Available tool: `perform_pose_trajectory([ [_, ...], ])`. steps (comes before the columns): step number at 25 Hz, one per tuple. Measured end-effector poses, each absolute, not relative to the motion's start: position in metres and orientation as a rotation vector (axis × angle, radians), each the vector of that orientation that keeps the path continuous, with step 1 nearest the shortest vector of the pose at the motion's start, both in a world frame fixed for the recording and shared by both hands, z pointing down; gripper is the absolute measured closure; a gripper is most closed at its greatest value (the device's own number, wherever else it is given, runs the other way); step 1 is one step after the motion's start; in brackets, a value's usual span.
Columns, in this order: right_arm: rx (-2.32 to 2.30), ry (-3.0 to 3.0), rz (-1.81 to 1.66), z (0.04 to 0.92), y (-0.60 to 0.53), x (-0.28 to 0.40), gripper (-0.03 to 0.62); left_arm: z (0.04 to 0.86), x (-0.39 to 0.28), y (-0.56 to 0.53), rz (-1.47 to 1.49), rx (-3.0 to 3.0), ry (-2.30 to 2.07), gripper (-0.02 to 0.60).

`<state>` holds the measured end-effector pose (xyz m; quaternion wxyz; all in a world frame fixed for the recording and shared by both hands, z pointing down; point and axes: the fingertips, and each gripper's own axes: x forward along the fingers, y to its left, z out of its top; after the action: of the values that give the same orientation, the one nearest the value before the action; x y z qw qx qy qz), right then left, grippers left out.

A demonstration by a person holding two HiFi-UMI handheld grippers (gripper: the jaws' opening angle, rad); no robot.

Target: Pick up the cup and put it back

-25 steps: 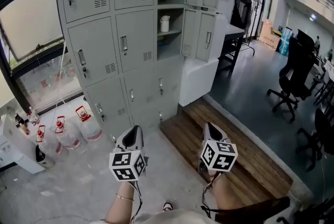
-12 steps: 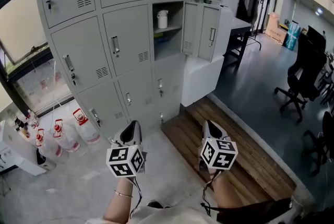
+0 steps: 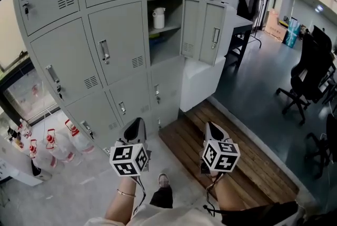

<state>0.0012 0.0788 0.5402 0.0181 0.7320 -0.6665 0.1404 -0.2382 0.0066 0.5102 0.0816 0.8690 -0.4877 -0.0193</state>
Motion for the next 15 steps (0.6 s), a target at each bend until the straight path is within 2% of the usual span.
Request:
perform_pose_trajectory([
  [15, 2.242, -2.108, 0.317, 0.497, -0.145, 0.036, 0.603, 0.465, -0.166, -0.209, -0.144, 2.7, -1.373, 0.571],
])
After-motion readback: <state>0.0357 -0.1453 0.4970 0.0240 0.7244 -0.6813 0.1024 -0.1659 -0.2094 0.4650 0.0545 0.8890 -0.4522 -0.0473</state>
